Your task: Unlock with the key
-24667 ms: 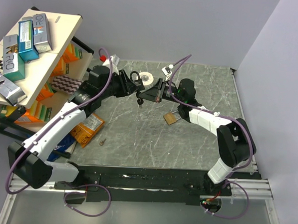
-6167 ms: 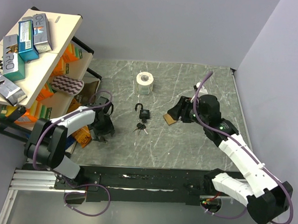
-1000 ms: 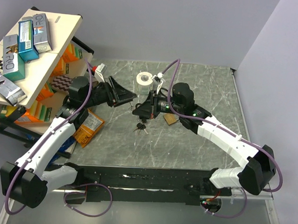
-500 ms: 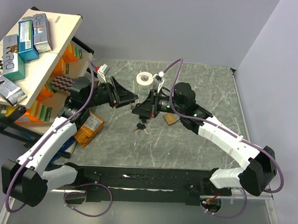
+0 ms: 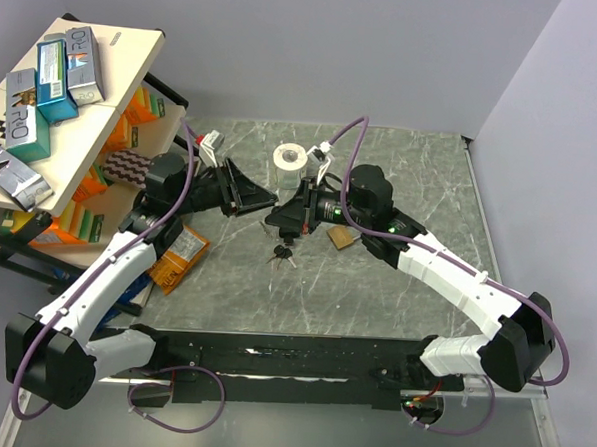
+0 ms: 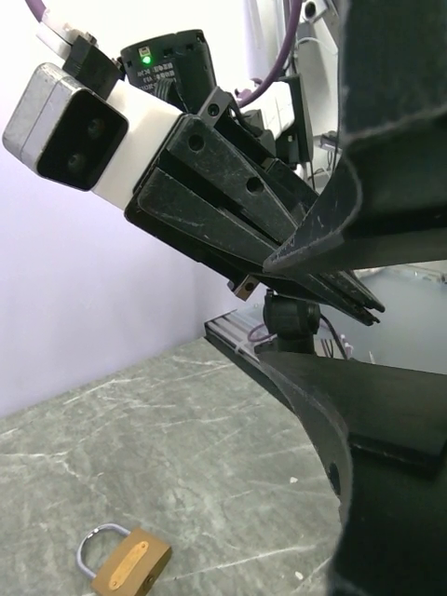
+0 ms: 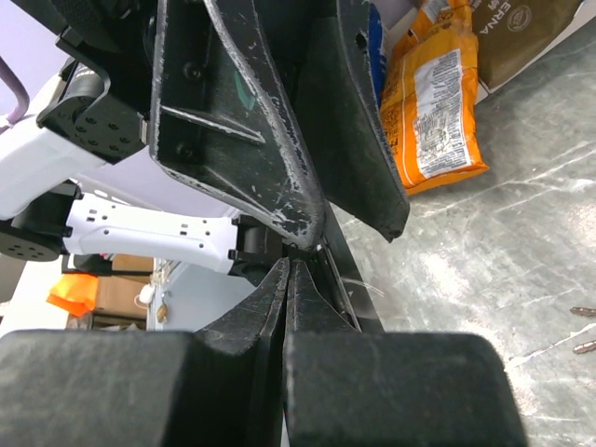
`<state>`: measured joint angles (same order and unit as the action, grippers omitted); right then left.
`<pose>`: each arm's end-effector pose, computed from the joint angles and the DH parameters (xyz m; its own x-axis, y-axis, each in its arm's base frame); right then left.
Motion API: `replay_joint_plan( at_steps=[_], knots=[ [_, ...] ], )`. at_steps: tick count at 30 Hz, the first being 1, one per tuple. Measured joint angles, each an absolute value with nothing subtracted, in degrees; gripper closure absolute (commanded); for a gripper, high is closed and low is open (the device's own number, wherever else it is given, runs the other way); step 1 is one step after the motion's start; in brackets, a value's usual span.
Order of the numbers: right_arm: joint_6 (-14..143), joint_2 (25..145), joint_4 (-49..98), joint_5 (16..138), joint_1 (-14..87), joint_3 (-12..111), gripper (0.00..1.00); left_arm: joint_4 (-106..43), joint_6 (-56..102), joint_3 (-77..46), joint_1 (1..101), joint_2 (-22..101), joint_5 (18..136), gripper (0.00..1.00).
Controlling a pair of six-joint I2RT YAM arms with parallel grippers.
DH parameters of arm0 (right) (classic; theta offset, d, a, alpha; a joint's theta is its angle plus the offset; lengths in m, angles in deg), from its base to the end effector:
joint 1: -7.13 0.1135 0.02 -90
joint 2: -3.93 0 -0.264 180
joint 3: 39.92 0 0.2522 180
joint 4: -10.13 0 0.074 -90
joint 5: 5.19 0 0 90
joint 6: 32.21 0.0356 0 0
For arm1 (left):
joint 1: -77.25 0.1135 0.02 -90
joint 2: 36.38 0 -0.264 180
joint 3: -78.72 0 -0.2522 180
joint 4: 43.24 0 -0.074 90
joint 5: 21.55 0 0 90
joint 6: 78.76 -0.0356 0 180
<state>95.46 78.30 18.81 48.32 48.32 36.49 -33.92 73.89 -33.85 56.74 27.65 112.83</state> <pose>0.2140 0.2154 0.3648 -0.6641 0.0717 -0.7442 -0.7178 0.2175 0.6614 0.2302 -0.1127 0.3555 -0.8456 -0.3615 -0.3929 0.3286 0.2277 -0.9166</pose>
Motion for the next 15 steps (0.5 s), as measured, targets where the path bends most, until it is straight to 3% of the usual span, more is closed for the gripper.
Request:
replay_joint_plan(
  at_steps=[5,7,8,9,11,12,15],
  knots=[
    [95.4,77.9,18.8,49.2,47.9,36.4,1.00,-33.8,73.8,-33.9,56.7,27.7,112.7,0.57],
    [95.4,77.6,18.8,49.7,47.7,36.2,1.00,-33.0,73.6,-33.8,56.7,27.7,112.3,0.51],
    [95.4,77.4,18.8,50.1,47.6,35.9,1.00,-32.1,73.3,-33.8,56.7,27.7,111.6,0.47],
    [95.2,77.2,18.9,50.5,47.6,35.6,1.00,-31.0,72.9,-33.7,56.7,27.7,110.6,0.36],
    [94.0,76.9,20.1,51.6,47.6,35.2,1.00,-27.7,71.8,-33.1,56.7,27.7,108.3,0.29],
    [93.3,76.8,21.2,52.5,47.6,35.2,1.00,-25.5,71.2,-32.7,56.8,27.7,106.6,0.19],
    [89.7,76.8,25.1,55.3,47.9,34.9,0.91,-19.0,68.3,-30.9,57.5,27.6,102.4,0.04]
  ],
)
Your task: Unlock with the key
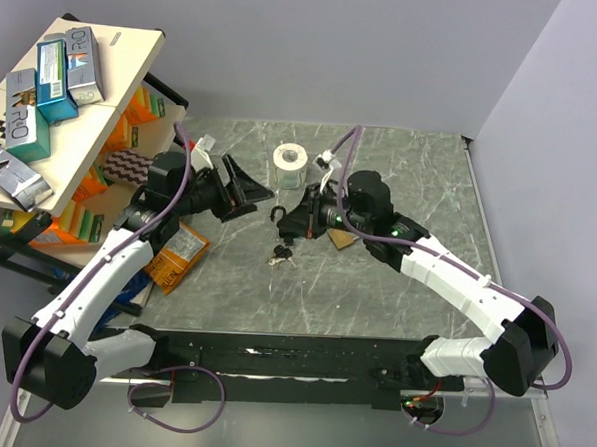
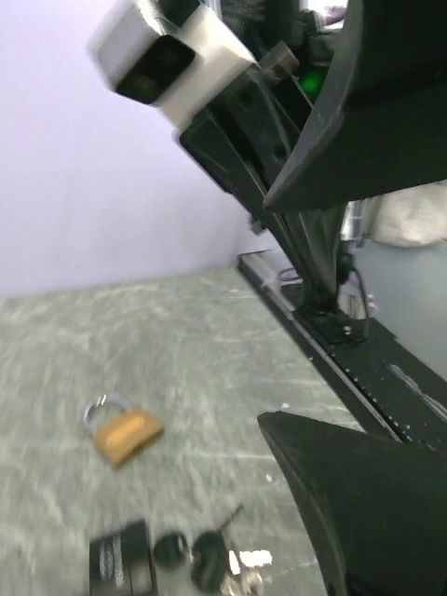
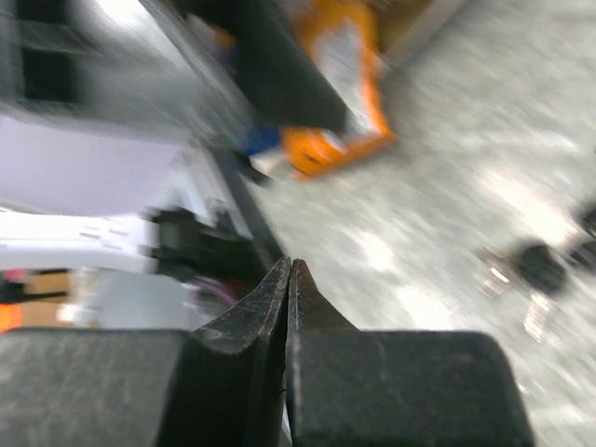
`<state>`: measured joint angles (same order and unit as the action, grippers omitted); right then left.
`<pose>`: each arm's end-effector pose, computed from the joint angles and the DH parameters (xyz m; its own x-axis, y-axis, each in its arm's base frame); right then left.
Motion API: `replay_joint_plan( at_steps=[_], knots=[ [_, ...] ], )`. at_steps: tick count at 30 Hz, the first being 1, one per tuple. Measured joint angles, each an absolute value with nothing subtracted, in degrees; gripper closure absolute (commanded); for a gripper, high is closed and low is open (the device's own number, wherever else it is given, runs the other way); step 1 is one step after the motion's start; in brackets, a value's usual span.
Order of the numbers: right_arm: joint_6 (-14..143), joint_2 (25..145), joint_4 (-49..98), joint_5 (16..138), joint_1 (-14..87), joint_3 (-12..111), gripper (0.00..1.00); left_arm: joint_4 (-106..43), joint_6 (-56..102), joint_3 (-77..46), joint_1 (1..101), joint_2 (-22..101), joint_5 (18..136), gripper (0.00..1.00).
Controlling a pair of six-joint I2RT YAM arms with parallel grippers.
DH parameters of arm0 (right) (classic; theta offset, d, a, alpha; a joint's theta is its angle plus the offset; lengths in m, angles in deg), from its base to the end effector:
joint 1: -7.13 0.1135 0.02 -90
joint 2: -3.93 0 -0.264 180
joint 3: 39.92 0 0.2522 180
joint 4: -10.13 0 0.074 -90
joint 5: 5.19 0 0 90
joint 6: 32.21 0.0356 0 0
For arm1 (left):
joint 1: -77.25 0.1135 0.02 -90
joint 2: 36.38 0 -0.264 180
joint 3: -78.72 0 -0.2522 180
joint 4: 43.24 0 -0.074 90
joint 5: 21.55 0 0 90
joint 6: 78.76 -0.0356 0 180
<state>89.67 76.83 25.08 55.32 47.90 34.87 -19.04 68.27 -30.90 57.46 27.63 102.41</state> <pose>0.2133 0.2070 0.3504 -0.6373 0.0575 -0.7684 -0.7007 0.3718 0.6089 0.2318 -0.1045 0.3471 -0.8122 -0.4473 -0.3746 0.1834 0.4137 -0.8917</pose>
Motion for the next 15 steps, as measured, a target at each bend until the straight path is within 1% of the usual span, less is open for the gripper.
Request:
replay_joint_plan(
  at_steps=[1,3,4,6,7,9,13,15],
  knots=[
    [88.0,76.8,26.9,56.6,48.2,34.6,0.82,-17.5,67.5,-30.5,57.8,27.6,101.1,0.04],
    [85.2,76.9,30.6,59.2,49.0,33.7,0.74,-14.8,66.3,-30.3,58.6,27.4,98.9,0.04],
    [83.6,77.1,32.8,61.1,49.8,33.2,0.66,-13.0,65.4,-30.3,59.1,27.2,97.5,0.04],
    [81.6,77.8,36.1,63.7,51.5,32.8,0.59,-10.5,64.3,-30.3,59.6,26.8,95.2,0.04],
    [80.3,78.7,37.8,65.7,52.7,32.8,0.52,-9.2,63.7,-30.3,59.7,26.6,93.9,0.04],
    [78.4,81.2,40.4,68.6,55.1,33.1,0.47,-6.5,62.3,-30.3,59.7,26.1,91.4,0.04],
    [76.2,89.9,44.2,73.4,58.8,36.8,0.44,-1.8,60.3,-30.2,59.8,25.7,87.1,0.04],
    [75.9,94.4,46.2,75.3,59.4,39.9,0.39,-0.2,60.1,-30.3,59.8,25.6,86.0,0.04]
  ],
)
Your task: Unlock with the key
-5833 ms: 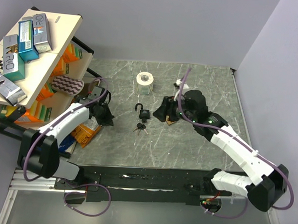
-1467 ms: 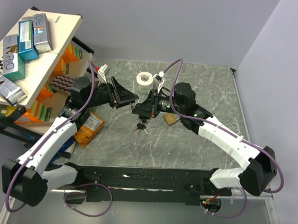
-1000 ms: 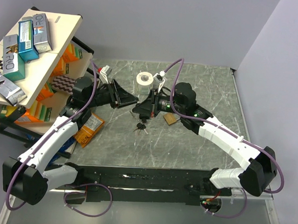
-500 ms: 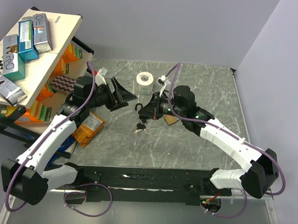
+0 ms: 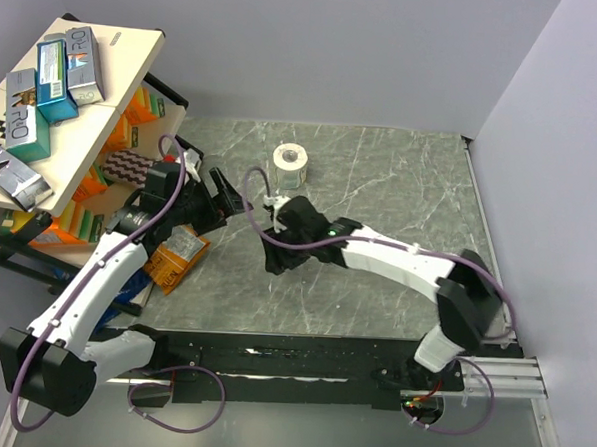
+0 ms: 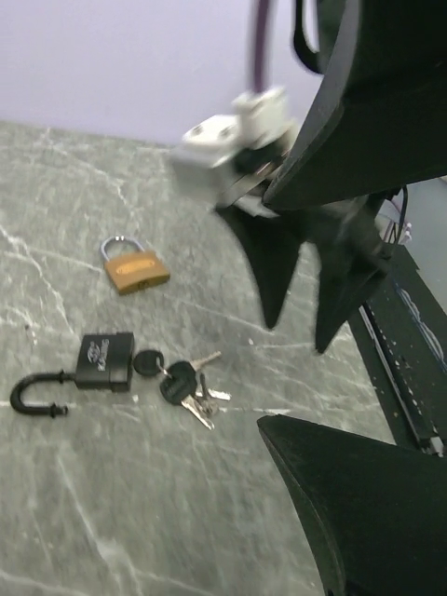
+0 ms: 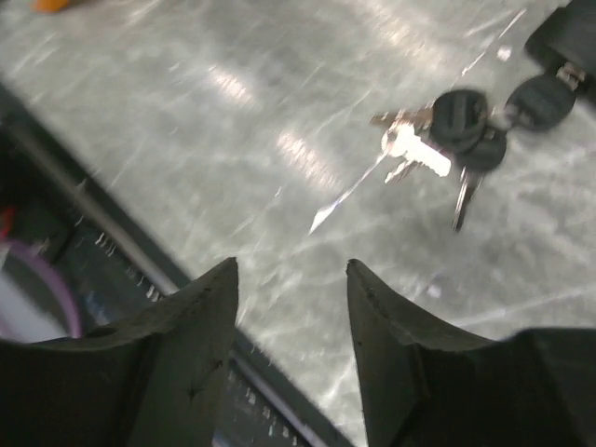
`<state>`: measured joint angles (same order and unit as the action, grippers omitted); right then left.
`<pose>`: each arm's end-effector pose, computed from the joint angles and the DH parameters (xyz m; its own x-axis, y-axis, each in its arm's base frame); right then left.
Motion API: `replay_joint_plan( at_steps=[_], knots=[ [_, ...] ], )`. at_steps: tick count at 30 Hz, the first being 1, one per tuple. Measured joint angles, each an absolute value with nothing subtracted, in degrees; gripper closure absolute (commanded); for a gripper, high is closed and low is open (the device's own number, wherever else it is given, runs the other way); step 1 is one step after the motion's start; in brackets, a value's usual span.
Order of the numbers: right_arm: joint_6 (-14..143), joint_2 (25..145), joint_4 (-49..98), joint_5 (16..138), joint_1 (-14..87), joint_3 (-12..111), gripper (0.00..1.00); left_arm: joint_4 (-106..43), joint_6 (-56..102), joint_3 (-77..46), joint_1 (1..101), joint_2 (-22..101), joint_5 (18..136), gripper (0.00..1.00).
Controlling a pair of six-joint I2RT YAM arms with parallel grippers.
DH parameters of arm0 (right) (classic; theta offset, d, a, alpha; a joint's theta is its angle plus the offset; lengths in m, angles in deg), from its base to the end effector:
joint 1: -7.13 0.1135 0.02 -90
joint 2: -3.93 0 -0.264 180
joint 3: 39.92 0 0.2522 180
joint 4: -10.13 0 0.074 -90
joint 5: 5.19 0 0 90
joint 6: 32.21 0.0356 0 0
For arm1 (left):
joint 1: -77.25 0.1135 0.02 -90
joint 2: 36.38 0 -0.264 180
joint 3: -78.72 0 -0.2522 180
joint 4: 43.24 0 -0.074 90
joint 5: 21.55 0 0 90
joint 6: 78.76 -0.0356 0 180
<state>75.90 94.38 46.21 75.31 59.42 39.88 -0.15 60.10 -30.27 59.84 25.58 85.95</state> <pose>0.2062 0.2763 0.2514 -0.6874 -0.3878 -0.6141 -0.6689 0.6674 0.3273 0.2205 -0.0804 0.3258 -0.7454 -0.5190 -0.4184 -0.0581 0.6758 -0.7348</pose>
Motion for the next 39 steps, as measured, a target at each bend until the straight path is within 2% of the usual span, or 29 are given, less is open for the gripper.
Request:
replay_joint_plan(
  at_steps=[4,11,20,39],
  knots=[
    [76.0,102.2,47.7,79.0,59.7,45.8,0.35,1.8,60.1,-30.6,59.9,24.4,84.7,0.04],
    [78.5,111.0,50.3,82.7,60.1,51.5,0.36,5.0,60.0,-31.1,60.0,21.1,82.0,0.04],
    [86.5,117.4,51.9,84.8,60.5,54.4,0.40,8.7,59.7,-31.4,60.1,17.3,76.1,0.04],
    [100.3,126.1,60.6,93.5,60.2,66.5,0.50,10.9,54.5,-32.0,59.8,14.8,74.3,0.04]
  ],
)
